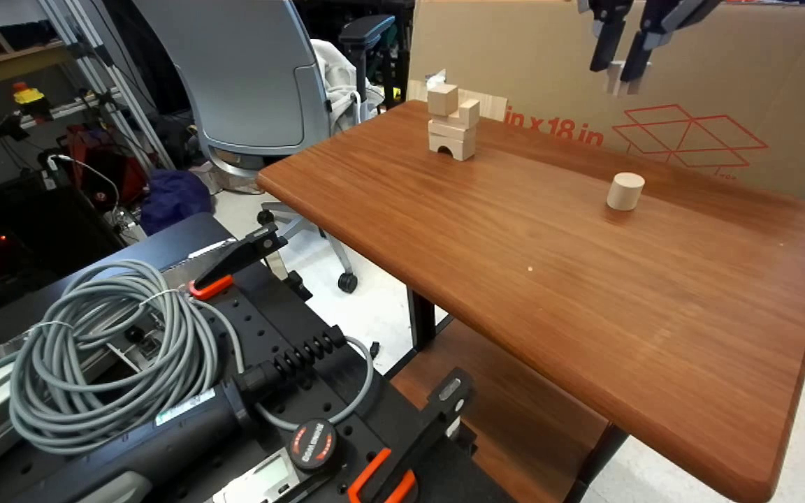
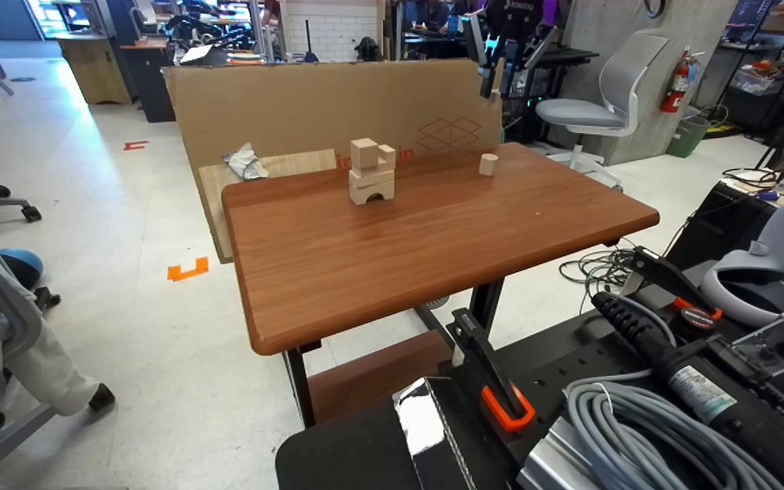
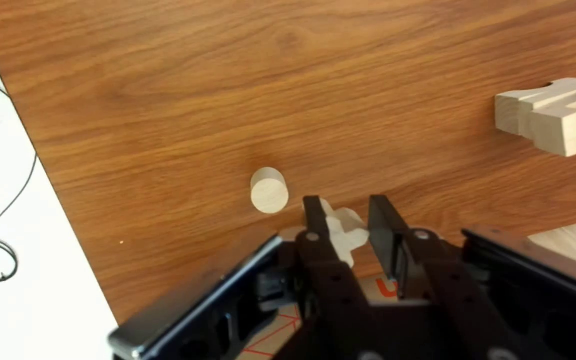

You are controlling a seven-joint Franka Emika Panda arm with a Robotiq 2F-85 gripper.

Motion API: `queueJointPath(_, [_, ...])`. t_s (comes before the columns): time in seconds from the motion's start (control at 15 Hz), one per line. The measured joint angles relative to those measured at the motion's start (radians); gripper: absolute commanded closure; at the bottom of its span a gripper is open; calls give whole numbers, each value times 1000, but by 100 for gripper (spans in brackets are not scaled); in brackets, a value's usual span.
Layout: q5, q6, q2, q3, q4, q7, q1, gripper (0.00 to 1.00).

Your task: Put the flower shaped block on top of the cube

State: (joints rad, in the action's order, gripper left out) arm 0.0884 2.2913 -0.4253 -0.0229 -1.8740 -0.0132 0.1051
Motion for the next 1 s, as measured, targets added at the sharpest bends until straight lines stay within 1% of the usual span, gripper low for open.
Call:
queueJointPath(0.2, [4, -38, -77, 0, 76, -5, 21, 93])
queueJointPath(0.47, [4, -41, -158, 0, 149, -6, 30, 93])
queueJointPath(0.67, [3, -41, -198, 0, 177, -12, 30, 93])
queueJointPath(1.0, [3, -41, -226, 1, 183, -30, 30, 93])
